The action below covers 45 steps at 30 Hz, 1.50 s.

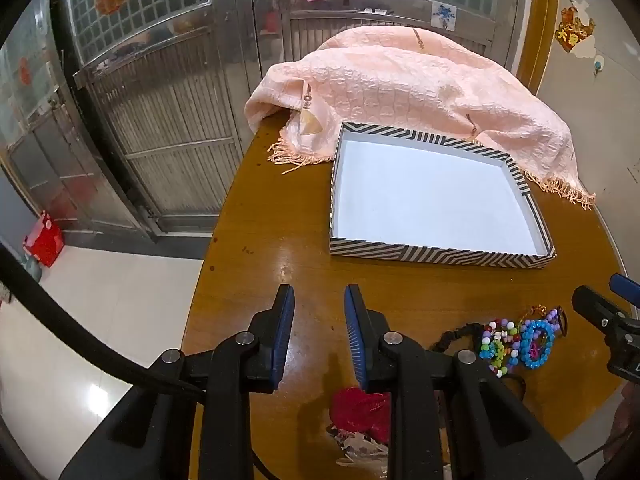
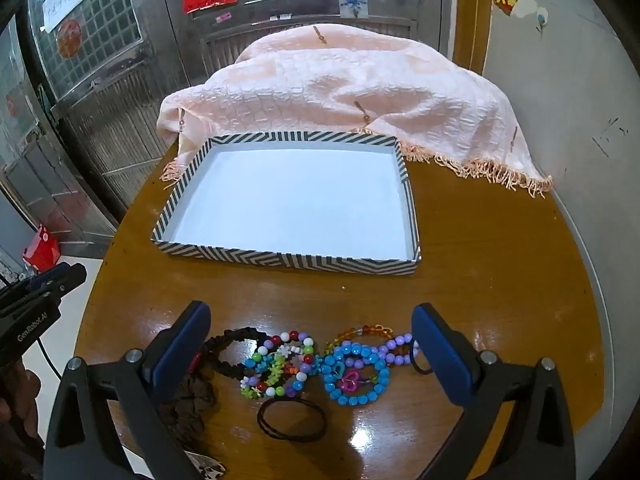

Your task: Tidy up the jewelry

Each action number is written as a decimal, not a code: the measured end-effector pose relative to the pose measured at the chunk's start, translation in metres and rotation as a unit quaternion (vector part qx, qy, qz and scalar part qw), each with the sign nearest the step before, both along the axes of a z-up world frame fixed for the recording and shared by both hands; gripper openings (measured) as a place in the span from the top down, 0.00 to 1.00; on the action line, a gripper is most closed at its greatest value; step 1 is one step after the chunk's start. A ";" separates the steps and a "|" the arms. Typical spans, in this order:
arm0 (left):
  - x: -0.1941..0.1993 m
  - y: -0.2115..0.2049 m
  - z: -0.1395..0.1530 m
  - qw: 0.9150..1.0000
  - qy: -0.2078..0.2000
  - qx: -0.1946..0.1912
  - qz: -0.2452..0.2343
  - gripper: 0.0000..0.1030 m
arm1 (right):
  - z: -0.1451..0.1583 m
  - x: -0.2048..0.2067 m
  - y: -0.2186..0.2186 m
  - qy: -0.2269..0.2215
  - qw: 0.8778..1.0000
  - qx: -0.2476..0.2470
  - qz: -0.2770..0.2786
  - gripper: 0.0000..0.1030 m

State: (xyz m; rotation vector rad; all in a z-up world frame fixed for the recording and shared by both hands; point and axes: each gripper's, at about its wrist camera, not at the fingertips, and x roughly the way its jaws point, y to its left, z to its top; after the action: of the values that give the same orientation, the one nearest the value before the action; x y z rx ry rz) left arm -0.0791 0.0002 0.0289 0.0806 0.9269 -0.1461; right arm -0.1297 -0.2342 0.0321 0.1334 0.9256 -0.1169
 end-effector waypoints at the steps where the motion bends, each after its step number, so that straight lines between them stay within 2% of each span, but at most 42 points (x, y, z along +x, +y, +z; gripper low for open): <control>1: 0.000 0.000 -0.001 1.000 0.001 -0.001 0.000 0.93 | 0.000 0.000 0.000 0.001 1.000 -0.001 0.002 0.01; 18: -0.001 -0.005 -0.005 1.000 0.009 0.002 -0.003 0.93 | -0.003 0.002 0.001 0.009 1.000 -0.020 0.000 0.01; 33: 0.002 -0.003 -0.010 1.000 0.019 -0.004 -0.007 0.93 | -0.008 0.010 0.006 0.036 0.998 -0.043 -0.001 0.01; 40: 0.003 -0.006 -0.013 1.000 0.024 -0.003 -0.010 0.93 | -0.009 0.010 0.004 0.027 0.999 -0.038 -0.001 0.01; 45: 0.003 -0.009 -0.016 1.000 0.029 0.001 -0.012 0.93 | -0.013 0.013 0.001 0.037 0.999 -0.037 -0.003 0.01</control>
State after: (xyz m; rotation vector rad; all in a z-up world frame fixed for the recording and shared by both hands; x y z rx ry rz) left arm -0.0760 -0.0087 0.0127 0.0890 0.9845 -0.1706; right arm -0.1169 -0.2328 0.0186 0.0636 0.9928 -0.1627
